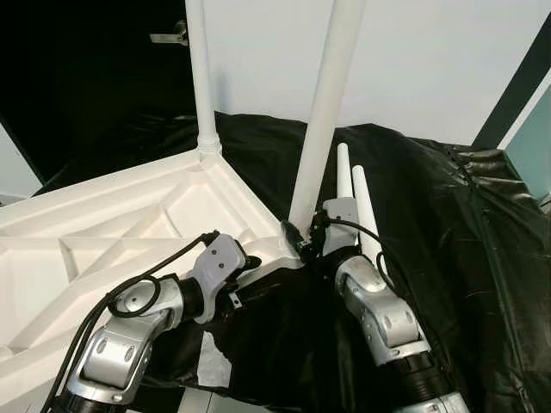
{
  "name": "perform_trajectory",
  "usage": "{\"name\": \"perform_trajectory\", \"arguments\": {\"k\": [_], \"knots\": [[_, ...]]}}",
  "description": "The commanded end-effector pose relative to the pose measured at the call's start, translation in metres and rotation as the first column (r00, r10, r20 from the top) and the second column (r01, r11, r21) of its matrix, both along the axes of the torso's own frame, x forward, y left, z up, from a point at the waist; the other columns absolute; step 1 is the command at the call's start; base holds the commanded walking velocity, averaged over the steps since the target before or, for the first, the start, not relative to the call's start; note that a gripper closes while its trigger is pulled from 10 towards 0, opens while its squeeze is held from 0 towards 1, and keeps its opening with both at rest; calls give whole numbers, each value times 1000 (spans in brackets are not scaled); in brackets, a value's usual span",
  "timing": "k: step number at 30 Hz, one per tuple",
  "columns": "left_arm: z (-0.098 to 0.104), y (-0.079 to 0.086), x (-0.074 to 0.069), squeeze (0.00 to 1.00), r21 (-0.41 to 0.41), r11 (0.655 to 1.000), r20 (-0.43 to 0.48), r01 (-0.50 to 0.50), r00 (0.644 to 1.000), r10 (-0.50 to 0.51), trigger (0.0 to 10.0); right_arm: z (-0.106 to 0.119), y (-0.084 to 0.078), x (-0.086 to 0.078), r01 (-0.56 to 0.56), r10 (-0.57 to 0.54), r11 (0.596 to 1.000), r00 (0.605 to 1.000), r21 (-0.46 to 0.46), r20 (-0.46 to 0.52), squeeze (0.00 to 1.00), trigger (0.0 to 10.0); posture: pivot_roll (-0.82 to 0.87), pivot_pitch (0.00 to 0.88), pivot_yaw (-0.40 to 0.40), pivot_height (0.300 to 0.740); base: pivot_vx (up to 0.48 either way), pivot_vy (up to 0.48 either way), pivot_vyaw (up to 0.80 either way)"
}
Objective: Building children table
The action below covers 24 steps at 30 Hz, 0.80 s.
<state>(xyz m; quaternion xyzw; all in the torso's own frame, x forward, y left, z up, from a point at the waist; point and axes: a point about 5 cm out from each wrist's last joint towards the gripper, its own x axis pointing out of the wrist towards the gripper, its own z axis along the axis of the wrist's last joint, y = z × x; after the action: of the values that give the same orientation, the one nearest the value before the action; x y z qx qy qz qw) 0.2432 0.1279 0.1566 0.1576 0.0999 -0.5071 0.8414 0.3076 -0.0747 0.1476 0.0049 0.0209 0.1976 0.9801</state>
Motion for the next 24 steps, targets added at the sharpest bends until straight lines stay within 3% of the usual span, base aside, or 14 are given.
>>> {"name": "perform_trajectory", "arguments": {"k": [1,17,18,24], "knots": [[0,3,3,0,13,998,20,-64,998,63,10000,-11,-16,3,74,-73,997,995,5,-72,0,10000,86,0,-68,740,0,0,0],[0,5,2,0,11,997,14,-72,997,72,10000,-6,-7,-6,47,-45,998,998,34,-41,20,10000,84,0,-60,740,0,0,0],[0,4,2,0,10,997,13,-71,997,70,10000,-4,-9,-6,28,-28,999,999,38,-15,1000,10000,79,0,-56,740,0,0,0],[1,3,3,0,11,998,13,-61,998,61,10000,5,-21,-3,-56,54,998,997,30,51,1000,10000,72,0,-50,740,0,0,0]]}}
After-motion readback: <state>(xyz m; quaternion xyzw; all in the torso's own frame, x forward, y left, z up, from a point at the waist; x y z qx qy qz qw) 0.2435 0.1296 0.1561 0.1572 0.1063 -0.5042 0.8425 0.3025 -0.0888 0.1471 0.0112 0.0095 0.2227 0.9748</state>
